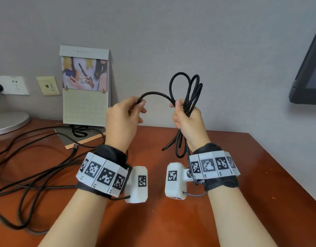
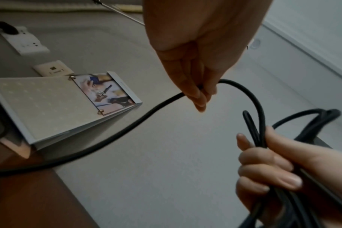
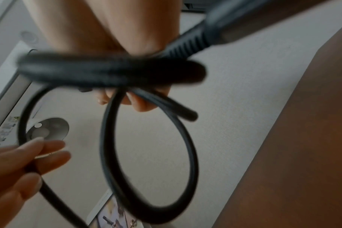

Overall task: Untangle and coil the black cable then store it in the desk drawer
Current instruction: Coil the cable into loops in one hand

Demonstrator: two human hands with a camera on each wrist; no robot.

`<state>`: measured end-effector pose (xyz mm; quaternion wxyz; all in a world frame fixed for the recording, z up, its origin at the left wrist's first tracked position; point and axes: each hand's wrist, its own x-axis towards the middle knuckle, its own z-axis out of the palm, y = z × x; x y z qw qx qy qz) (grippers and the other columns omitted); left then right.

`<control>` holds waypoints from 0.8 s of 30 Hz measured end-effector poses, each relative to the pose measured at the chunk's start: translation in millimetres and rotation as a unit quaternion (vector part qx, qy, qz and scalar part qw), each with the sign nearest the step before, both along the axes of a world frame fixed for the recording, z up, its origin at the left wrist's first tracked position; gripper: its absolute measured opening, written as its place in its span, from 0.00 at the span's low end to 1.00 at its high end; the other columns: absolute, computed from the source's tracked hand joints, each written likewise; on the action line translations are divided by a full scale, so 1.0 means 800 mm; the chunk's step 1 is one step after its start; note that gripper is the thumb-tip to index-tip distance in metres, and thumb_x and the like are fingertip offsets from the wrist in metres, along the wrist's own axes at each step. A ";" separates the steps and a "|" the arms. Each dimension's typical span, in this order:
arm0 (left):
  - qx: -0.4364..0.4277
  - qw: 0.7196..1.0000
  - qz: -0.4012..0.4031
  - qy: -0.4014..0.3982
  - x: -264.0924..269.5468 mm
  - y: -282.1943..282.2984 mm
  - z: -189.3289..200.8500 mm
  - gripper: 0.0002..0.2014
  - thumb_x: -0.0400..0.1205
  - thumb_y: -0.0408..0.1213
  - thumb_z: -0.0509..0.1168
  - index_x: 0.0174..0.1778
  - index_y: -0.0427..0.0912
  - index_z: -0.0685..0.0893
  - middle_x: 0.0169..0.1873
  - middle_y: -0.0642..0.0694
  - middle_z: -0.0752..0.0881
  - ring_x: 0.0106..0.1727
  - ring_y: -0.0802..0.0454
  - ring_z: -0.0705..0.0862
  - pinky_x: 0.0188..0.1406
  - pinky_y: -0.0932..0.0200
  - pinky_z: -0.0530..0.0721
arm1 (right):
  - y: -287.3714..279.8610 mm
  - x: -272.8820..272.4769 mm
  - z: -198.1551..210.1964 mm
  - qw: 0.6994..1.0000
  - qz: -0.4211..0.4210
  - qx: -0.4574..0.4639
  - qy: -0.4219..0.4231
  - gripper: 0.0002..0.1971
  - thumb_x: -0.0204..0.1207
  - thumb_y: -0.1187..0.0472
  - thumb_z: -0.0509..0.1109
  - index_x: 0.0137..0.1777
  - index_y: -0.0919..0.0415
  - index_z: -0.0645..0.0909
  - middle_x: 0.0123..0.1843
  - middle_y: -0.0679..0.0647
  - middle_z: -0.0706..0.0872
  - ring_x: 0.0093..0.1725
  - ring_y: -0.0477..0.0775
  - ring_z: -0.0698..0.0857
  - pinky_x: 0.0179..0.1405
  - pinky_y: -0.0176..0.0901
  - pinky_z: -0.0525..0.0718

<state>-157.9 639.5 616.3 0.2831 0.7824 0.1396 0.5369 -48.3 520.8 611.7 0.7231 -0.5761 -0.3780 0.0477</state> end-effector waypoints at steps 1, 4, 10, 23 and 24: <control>-0.009 1.000 -0.010 -0.008 0.000 -0.003 0.001 0.08 0.84 0.37 0.62 0.46 0.42 0.87 0.34 0.55 0.87 0.27 0.59 0.82 0.33 0.61 0.84 | 0.001 -0.001 -0.001 1.000 0.002 -0.009 -0.009 0.11 0.85 0.58 0.57 0.50 0.65 0.77 0.23 0.42 0.66 0.23 0.41 0.65 0.24 0.32 0.65; -0.023 0.999 -0.044 -0.023 0.002 -0.009 0.003 0.08 0.84 0.39 0.61 0.48 0.46 0.86 0.38 0.54 0.89 0.27 0.59 0.81 0.34 0.56 0.84 | 0.002 -0.002 -0.003 0.997 0.007 -0.048 -0.057 0.13 0.83 0.52 0.60 0.50 0.61 0.79 0.23 0.39 0.70 0.23 0.37 0.71 0.29 0.28 0.69; 0.001 0.997 -0.078 0.016 0.003 -0.017 0.008 0.12 0.85 0.42 0.60 0.59 0.47 0.85 0.49 0.56 0.89 0.45 0.64 0.83 0.48 0.60 0.83 | 0.008 -0.002 -0.008 0.998 -0.022 -0.029 -0.051 0.14 0.82 0.55 0.62 0.35 0.58 0.72 0.20 0.41 0.68 0.21 0.39 0.68 0.26 0.31 0.68; 0.014 0.990 0.011 0.139 0.014 -0.006 -0.011 0.13 0.87 0.39 0.57 0.51 0.40 0.87 0.39 0.52 0.90 0.35 0.58 0.81 0.43 0.59 0.79 | 0.003 0.000 -0.002 0.999 -0.005 0.036 0.009 0.16 0.83 0.56 0.61 0.34 0.57 0.67 0.26 0.48 0.64 0.24 0.44 0.63 0.22 0.35 0.62; 0.016 0.991 0.001 0.130 0.014 -0.011 -0.009 0.13 0.87 0.39 0.57 0.50 0.39 0.86 0.38 0.53 0.90 0.33 0.61 0.80 0.41 0.59 0.79 | 0.004 -0.002 -0.003 1.000 -0.001 0.019 -0.010 0.16 0.83 0.56 0.62 0.33 0.57 0.67 0.25 0.48 0.64 0.24 0.44 0.64 0.24 0.36 0.63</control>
